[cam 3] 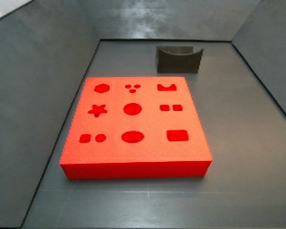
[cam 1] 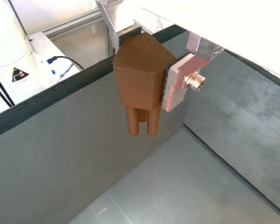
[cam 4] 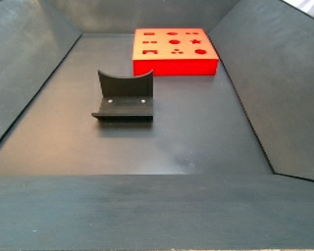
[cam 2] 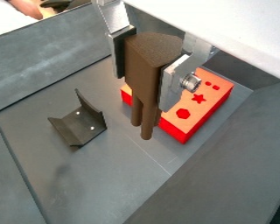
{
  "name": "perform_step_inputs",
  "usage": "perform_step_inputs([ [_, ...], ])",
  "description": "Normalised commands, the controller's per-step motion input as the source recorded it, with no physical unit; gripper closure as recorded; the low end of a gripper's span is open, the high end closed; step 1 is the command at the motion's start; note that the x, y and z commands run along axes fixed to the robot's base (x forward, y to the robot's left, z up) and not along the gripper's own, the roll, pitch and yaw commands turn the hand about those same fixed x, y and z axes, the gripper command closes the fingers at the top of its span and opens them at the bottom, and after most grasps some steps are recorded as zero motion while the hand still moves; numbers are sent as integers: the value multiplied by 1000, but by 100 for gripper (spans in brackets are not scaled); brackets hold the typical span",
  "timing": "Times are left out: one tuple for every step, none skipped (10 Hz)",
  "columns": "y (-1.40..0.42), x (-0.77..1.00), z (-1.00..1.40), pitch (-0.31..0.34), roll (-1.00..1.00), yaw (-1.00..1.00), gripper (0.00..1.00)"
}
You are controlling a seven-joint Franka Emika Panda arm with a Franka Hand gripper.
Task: Pick up the 3 prong object. Move up. Move to above the board. Insert the 3 prong object.
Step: Move to above the board.
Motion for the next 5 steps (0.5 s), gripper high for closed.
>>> perform_step_inputs([
  [18,-624,6,52,8,-15,100],
  [18,-624,6,52,8,-15,100],
  [18,-624,6,51,8,-15,100],
  [18,-624,6,51,8,-15,100],
  [18,-624,6,51,8,-15,100],
])
